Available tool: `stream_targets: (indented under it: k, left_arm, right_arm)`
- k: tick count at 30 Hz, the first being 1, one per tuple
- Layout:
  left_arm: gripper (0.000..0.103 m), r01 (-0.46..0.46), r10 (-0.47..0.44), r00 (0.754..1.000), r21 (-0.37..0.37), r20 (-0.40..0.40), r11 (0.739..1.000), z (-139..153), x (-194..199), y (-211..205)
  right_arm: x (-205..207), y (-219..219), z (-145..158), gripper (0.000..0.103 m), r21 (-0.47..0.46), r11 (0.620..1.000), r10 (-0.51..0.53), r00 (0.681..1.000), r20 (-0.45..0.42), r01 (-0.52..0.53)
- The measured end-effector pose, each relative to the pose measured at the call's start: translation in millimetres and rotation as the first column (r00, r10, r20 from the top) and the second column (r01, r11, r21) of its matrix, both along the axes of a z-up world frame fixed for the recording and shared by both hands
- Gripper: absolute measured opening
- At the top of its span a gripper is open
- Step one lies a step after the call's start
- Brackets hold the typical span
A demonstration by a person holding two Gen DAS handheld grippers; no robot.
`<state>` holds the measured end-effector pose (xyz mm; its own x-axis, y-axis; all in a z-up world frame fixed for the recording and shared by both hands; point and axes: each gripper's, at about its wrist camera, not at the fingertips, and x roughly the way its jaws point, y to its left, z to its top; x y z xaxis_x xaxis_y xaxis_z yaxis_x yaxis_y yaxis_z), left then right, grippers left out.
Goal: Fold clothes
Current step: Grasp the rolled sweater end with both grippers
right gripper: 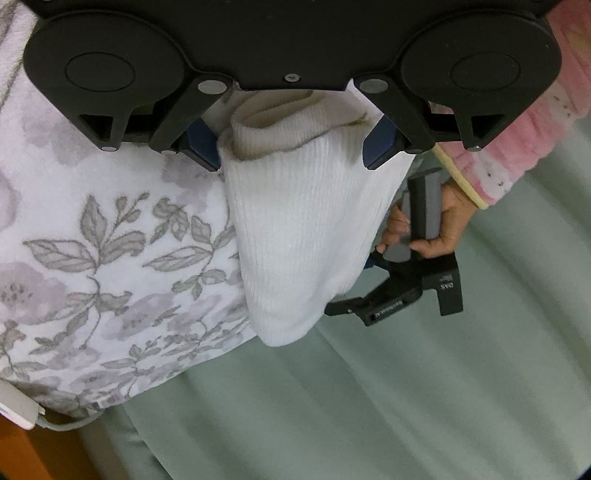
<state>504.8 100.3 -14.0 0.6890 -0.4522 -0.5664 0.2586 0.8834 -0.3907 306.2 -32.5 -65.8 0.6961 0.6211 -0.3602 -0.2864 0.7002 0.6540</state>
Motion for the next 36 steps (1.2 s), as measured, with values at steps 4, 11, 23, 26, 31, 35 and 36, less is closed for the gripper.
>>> stream_targets:
  k: [4,11,23,26,31,35,36]
  left_arm:
    - [0.102,0.019,-0.020,1.000,-0.040,-0.024,0.999,-6,12,2]
    - [0.102,0.076,-0.086,0.994,-0.140,-0.067,0.987,-17,28,9]
    - [0.102,0.185,-0.198,0.979,-0.200,-0.046,0.962,-19,39,5]
    - [0.102,0.207,-0.226,0.971,-0.205,-0.077,0.957,-22,44,4]
    - [0.102,0.253,-0.283,0.952,-0.224,-0.114,0.941,-33,49,0]
    - [0.102,0.282,-0.314,0.943,-0.240,-0.111,0.929,-36,48,0]
    - [0.099,0.283,-0.315,0.943,-0.238,-0.107,0.929,-36,47,0]
  right_arm:
    - [0,2,1,0.084,-0.004,1.000,0.005,1.000,0.001,-0.005]
    - [-4,-3,-1,0.083,0.030,1.000,-0.007,1.000,0.004,0.007]
    - [-12,-11,0,0.084,0.087,0.996,-0.032,0.999,-0.019,0.034]
    - [-12,-13,1,0.081,0.093,0.995,-0.031,0.999,-0.029,0.034]
    - [-14,-14,-1,0.065,0.087,0.996,-0.033,0.999,-0.040,0.036]
    - [-13,-21,-6,0.047,0.126,0.991,-0.037,0.997,-0.069,0.046]
    - [-13,-22,-7,0.041,0.142,0.989,-0.035,0.996,-0.077,0.046]
